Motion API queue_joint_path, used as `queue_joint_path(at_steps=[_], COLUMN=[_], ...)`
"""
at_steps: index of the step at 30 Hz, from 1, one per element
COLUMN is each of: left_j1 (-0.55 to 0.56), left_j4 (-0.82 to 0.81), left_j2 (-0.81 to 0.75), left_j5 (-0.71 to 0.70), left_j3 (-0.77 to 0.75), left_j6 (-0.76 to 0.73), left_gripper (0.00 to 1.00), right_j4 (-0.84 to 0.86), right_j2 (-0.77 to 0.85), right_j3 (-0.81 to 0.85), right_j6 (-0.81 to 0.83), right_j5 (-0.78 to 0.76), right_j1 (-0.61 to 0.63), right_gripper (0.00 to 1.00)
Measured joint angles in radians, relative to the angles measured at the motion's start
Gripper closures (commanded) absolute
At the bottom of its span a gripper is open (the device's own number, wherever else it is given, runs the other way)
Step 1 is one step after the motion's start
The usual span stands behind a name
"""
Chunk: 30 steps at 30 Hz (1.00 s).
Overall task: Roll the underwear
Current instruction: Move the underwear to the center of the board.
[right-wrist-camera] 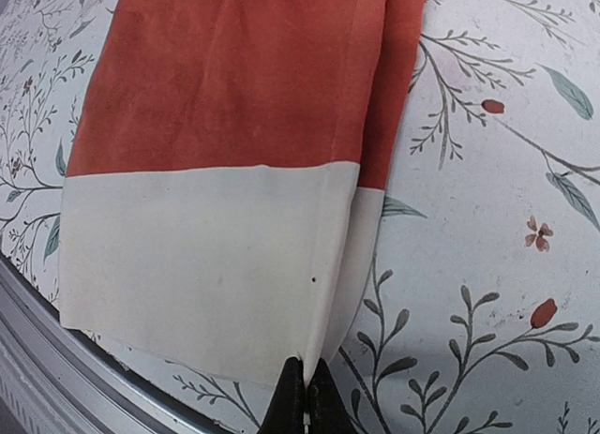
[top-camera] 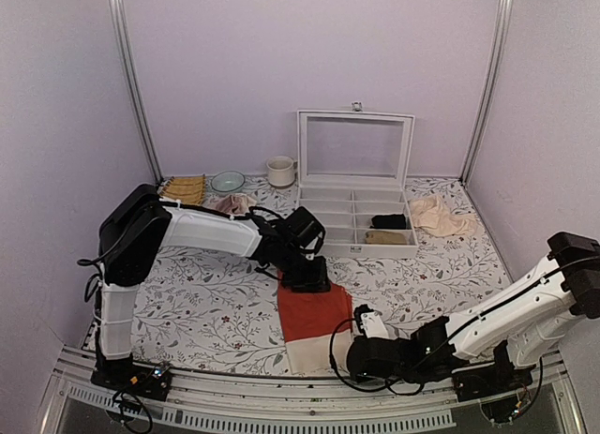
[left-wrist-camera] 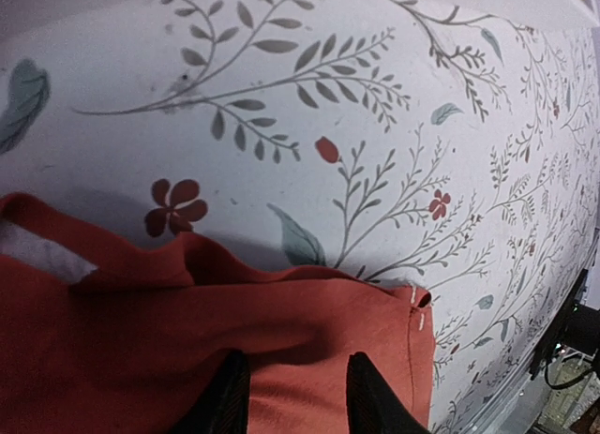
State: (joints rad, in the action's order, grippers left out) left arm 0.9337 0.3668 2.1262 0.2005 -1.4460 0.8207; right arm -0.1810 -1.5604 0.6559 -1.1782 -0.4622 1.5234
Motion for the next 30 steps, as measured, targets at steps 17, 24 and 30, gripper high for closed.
queue_joint_path(at_steps=[17,24,30], left_j1=[-0.071,-0.06,-0.018], left_j4=[-0.03,0.029,0.081], left_j2=[-0.196,-0.159,-0.042], left_j5=[-0.061,-0.078,-0.079], left_j3=[0.259,0.101,-0.048], left_j6=[0.033,0.04,0.04], left_gripper=[0.62,0.6,0.57], right_j4=[0.197,0.268,0.329], right_j2=[-0.05,-0.053,-0.053], right_j3=[0.104,0.077,0.004], right_j6=[0.317,0.33,0.321], right_j5=[0.17,0.19,0.188], right_j1=[-0.105,-0.106,-0.106], right_gripper=[1.0,1.0,1.0])
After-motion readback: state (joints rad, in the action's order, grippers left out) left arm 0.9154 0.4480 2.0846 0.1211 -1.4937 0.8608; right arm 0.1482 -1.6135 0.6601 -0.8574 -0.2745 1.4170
